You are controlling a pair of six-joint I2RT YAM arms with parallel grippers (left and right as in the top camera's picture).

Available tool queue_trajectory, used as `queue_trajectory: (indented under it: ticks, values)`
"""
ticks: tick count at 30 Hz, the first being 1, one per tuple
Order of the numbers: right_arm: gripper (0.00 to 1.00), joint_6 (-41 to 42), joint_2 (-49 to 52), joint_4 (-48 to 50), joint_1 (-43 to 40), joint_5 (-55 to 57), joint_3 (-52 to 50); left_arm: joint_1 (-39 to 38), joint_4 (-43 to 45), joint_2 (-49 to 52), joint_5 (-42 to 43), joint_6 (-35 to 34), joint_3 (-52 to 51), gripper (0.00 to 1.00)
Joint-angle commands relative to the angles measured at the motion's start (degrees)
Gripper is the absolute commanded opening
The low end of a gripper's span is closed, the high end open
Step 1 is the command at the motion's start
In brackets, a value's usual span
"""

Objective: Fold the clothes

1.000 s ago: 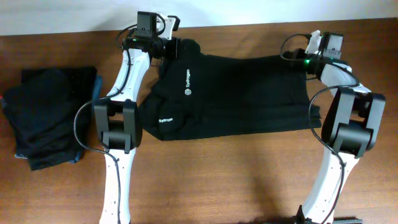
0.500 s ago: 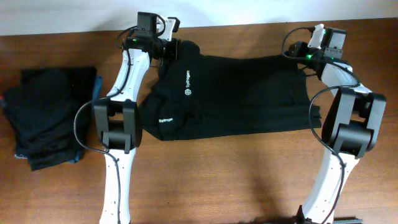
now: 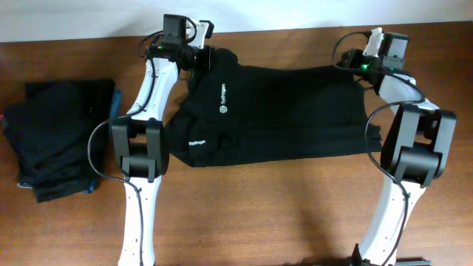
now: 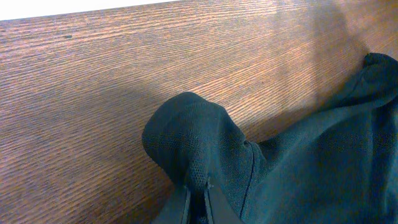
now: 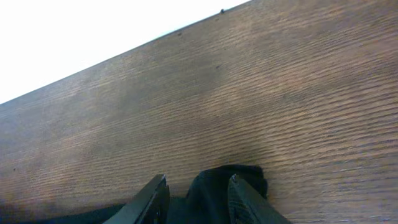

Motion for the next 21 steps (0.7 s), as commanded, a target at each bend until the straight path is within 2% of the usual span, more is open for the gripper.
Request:
queue_trajectory:
  ticks: [1, 14, 17, 18, 19, 21]
  values:
    - [0.36, -0.1, 1.5, -0.2, 0.4, 0.3, 0.1, 0.3, -0.1, 0.9, 0.6, 0.7, 1.3, 0.06]
    - [0.35, -0.1, 3.1, -0.2, 0.4, 0.3, 0.1, 0.3, -0.1, 0.9, 0.6, 0.7, 1.3, 0.07]
    - [0.18, -0.1, 3.1, -0.2, 0.4, 0.3, 0.1, 0.3, -0.1, 0.9, 0.6, 0.7, 1.3, 0.07]
    - [0.09, -0.1, 3.1, -0.1, 0.4, 0.3, 0.1, 0.3, -0.1, 0.9, 0.6, 0.7, 1.3, 0.07]
    - [0.04, -0.1, 3.1, 0.0, 0.2, 0.3, 0.2, 0.3, -0.1, 0.9, 0.6, 0.7, 1.3, 0.06]
    - [0.04, 1.0, 2.9, 0.3, 0.0, 0.3, 0.2, 0.3, -0.6, 0.9, 0.6, 0.7, 1.3, 0.05]
